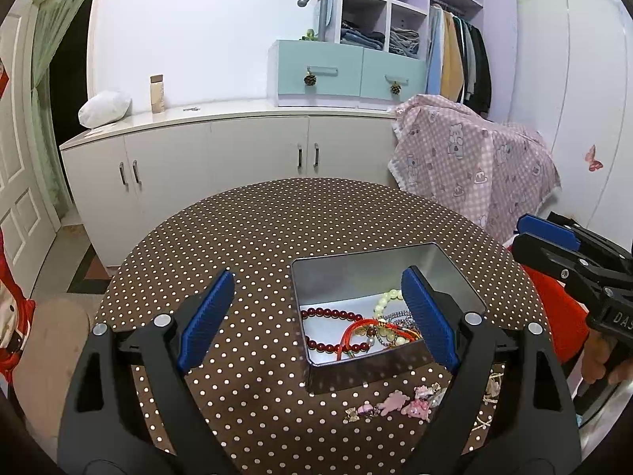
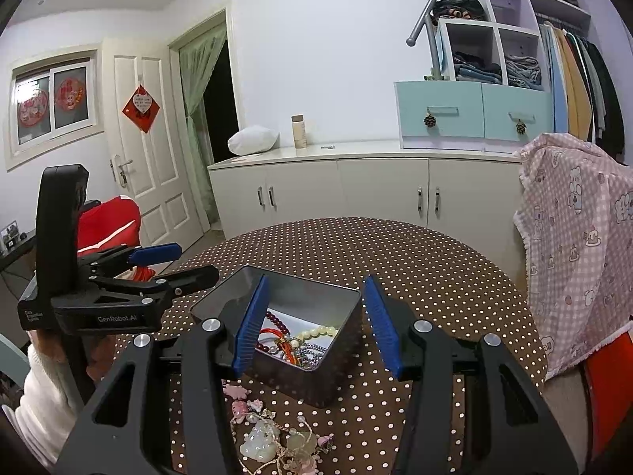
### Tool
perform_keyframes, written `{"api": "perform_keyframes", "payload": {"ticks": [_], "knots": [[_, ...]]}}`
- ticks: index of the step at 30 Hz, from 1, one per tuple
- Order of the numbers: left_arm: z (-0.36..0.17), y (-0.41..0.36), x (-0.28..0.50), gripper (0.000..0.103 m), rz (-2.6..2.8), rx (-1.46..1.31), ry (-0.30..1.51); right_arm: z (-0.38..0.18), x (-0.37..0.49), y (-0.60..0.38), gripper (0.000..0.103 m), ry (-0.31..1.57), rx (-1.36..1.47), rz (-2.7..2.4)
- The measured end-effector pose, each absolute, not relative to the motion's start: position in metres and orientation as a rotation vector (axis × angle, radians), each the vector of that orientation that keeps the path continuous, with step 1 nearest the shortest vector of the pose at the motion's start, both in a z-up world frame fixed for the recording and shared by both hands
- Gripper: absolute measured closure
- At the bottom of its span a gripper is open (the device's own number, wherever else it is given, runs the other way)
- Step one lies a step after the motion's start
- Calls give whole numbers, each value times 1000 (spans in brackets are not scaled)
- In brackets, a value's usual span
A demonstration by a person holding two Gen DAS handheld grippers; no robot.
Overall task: Organize jewelry
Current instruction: 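Lower the bracelet into the box and open the left tool while the right tool releases the pink charm inside, then withdraw both open tools from the box toward the jewelry pile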
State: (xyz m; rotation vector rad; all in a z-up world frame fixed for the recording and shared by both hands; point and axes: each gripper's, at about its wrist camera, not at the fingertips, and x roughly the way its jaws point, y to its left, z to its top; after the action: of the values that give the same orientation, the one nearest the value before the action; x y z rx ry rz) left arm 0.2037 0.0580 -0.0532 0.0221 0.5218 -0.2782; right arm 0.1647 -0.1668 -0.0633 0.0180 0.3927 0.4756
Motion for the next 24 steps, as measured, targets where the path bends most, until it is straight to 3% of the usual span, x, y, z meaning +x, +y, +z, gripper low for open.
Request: {"api": "perform_keyframes", "payload": {"ticks": [24], "knots": [[-77,63,153,18,-264,-9,554,-93,127,-181,56,480,26,464]]}}
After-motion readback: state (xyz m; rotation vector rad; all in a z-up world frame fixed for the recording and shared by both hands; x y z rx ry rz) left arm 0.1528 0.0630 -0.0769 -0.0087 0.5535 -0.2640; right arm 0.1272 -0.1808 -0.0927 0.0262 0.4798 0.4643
